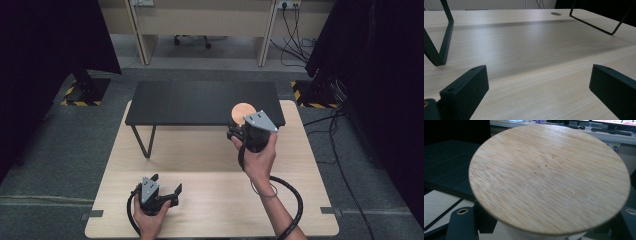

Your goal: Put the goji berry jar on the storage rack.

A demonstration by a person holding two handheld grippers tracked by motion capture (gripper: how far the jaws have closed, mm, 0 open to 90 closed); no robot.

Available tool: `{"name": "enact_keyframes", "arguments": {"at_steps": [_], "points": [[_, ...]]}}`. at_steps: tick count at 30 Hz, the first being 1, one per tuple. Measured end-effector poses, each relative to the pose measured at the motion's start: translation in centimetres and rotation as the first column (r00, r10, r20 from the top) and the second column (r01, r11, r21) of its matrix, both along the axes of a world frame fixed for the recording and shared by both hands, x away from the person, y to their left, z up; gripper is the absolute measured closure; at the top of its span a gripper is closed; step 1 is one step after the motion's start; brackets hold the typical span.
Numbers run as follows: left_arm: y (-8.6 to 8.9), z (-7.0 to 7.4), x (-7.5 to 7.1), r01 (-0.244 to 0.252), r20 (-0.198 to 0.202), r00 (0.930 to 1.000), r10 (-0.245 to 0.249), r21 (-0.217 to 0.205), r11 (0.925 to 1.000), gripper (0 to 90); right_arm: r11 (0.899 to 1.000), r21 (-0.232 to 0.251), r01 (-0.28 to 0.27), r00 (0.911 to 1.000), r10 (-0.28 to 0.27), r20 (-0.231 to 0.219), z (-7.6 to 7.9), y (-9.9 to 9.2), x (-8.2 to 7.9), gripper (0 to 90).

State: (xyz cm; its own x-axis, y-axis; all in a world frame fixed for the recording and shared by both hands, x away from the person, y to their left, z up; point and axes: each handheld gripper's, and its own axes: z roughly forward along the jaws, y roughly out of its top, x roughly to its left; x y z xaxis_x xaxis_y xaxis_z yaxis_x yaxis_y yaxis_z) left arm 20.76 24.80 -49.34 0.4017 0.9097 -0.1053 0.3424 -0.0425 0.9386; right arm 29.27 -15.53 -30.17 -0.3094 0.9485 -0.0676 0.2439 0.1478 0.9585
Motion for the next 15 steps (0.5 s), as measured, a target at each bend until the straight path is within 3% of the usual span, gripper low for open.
{"name": "enact_keyframes", "arguments": {"at_steps": [7,15], "points": [[0.1,0.0,0.0,0.002,-0.001,1.0000,-0.002,-0.002,1.0000,1.7,1.000,-0.003,0.014,0.9995,-0.014,-0.026,1.3,1.1,2.9,26.2],[0.1,0.0,0.0,0.003,0.000,1.0000,-0.003,-0.003,1.0000,1.7,1.000,0.004,0.031,0.9979,-0.031,-0.057,1.4,1.5,5.0,26.2]]}}
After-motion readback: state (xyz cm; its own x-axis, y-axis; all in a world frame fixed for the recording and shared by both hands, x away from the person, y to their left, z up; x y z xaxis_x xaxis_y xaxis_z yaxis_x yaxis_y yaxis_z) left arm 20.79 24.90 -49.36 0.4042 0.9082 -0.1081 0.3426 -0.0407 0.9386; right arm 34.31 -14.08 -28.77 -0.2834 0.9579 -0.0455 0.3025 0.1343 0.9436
